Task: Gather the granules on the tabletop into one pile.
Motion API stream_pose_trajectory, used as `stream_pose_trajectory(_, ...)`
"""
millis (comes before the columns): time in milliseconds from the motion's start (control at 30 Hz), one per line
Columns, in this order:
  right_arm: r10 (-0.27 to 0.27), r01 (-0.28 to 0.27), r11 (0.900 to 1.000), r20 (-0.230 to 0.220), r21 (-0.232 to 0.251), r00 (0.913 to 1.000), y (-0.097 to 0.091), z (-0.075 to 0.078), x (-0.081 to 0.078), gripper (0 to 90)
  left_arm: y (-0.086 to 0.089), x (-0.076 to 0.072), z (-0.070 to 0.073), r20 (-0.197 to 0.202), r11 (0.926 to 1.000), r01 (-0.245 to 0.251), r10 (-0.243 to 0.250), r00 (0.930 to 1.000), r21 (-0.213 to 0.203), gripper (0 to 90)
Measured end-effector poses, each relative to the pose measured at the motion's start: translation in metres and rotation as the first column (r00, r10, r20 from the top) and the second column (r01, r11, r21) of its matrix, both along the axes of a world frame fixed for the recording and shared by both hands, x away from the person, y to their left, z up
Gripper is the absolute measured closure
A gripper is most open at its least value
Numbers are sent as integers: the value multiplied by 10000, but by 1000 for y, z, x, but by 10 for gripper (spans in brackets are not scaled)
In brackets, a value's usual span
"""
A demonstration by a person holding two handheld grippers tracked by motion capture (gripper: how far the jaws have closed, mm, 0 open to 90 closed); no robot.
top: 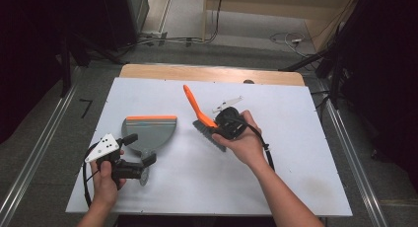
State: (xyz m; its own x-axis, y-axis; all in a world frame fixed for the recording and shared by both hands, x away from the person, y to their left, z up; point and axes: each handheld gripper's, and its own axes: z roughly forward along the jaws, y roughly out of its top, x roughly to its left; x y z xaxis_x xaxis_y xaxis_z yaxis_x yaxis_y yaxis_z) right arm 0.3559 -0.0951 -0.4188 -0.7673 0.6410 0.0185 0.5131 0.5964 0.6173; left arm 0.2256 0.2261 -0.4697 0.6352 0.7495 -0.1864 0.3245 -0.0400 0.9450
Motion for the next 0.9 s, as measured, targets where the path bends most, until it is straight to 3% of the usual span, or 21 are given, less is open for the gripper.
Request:
stream_pose_trajectory(100,-440,485,9956,-567,803,9974,13,-4,3,690,-1,0,0,-12,10000,14,-14,10000,95,0)
stream_pose_trajectory(133,-591,649,9937,-655,908,9961,18,-6,5,690,0,0,0,-11,9999,21,-21,10000,99,0)
stream_pose_trajectory(233,-1553,1579,9840,-373,830,9872,31,-11,7,690,0,0,0,9,10000,36,-37,10000,75,0)
stream_pose_trajectory(267,-1655,1699,9810,-526,939,9848,34,-13,10,690,0,0,0,5,10000,39,-39,10000,80,0)
stream_pose_trajectory(333,-1784,1990,9697,-1463,1415,9730,36,-18,19,689,0,0,-1,-15,10000,28,-28,10000,60,0)
stream_pose_trajectory(367,-1994,2294,9627,-1968,1435,9600,36,-26,27,689,0,0,-1,-22,10000,35,-35,10000,71,0)
stream_pose_trajectory(500,-2381,2581,9604,-1718,1052,9559,30,-32,37,684,1,0,0,-3,10000,-21,21,10000,72,0)
stream_pose_trajectory(567,-2490,2749,9543,-1970,1171,9483,25,-34,40,684,1,0,0,-6,10000,-28,28,10000,61,0)
stream_pose_trajectory(667,-2785,2929,9531,-1586,759,9473,21,-33,37,681,0,0,-1,-15,10000,-15,15,10000,88,0)
stream_pose_trajectory(900,-3633,3761,9249,-1622,553,9174,0,-33,34,677,-1,-1,0,-9,9999,11,-11,10000,153,0)
